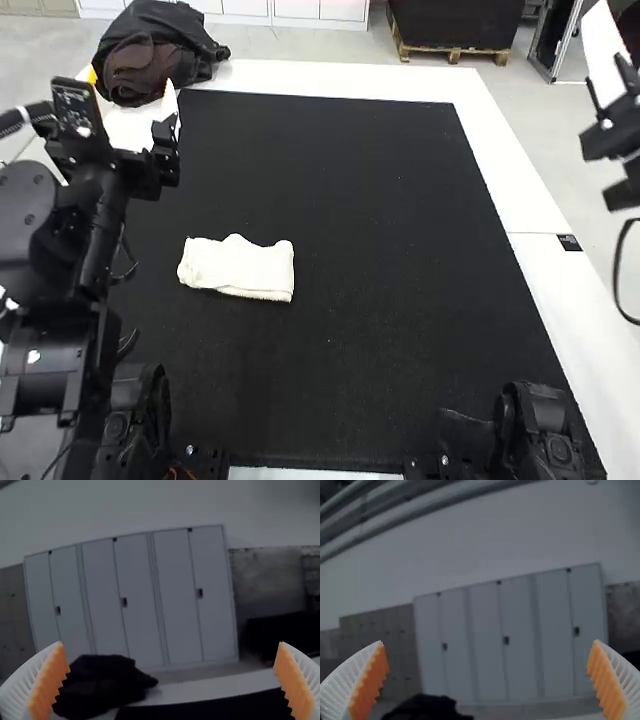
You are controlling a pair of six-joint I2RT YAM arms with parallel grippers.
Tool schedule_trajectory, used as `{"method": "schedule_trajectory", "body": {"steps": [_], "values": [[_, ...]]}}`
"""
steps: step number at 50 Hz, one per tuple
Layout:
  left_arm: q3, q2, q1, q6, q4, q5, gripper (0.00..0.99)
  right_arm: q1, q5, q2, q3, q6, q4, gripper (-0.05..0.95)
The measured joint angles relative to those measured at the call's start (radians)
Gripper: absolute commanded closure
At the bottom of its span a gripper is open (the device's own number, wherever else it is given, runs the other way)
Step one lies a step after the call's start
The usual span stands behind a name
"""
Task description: Fold the towel.
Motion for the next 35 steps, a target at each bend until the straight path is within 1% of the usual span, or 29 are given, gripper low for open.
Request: {"method": "schedule_trajectory", "body": {"steps": [3,8,12,14,15,19,21,25,27,28,31,35], "values": [[-0.032,0.0,0.0,0.02,0.048,-0.003,0.036,0.0,0.052,0.0,-0.052,-0.055,0.002,-0.02],[-0.101,0.0,0.0,0.059,0.164,-0.014,0.034,0.0,0.101,0.0,-0.172,-0.122,0.065,-0.02],[-0.155,0.0,0.0,0.087,0.221,-0.018,0.036,0.0,0.155,0.0,-0.303,-0.158,0.166,-0.02],[-0.183,0.0,0.0,0.105,0.243,-0.019,0.036,0.0,0.2,0.0,-0.372,-0.169,0.243,-0.02],[-0.195,0.0,0.0,0.112,0.254,-0.019,0.036,0.0,0.222,0.0,-0.41,-0.175,0.294,-0.02],[-0.253,0.0,0.0,0.141,0.336,-0.023,0.036,0.0,0.277,0.002,-0.536,-0.195,0.441,-0.02],[-0.28,0.0,0.0,0.15,0.382,-0.025,0.036,0.0,0.297,0.002,-0.603,-0.207,0.476,-0.02],[-0.337,0.0,0.0,0.162,0.455,-0.034,0.036,0.0,0.317,0.002,-0.68,-0.235,0.504,-0.02],[-0.362,0.0,0.0,0.167,0.463,-0.041,0.036,0.0,0.326,0.002,-0.71,-0.248,0.518,-0.02],[-0.373,0.0,0.0,0.168,0.451,-0.043,0.036,0.0,0.332,0.002,-0.725,-0.257,0.533,-0.02],[-0.388,0.0,0.0,0.166,0.375,-0.048,0.036,0.0,0.359,0.002,-0.778,-0.285,0.58,-0.02],[-0.388,0.003,0.0,0.148,0.331,-0.053,0.036,0.0,0.391,0.002,-0.848,-0.316,0.62,-0.02]]}}
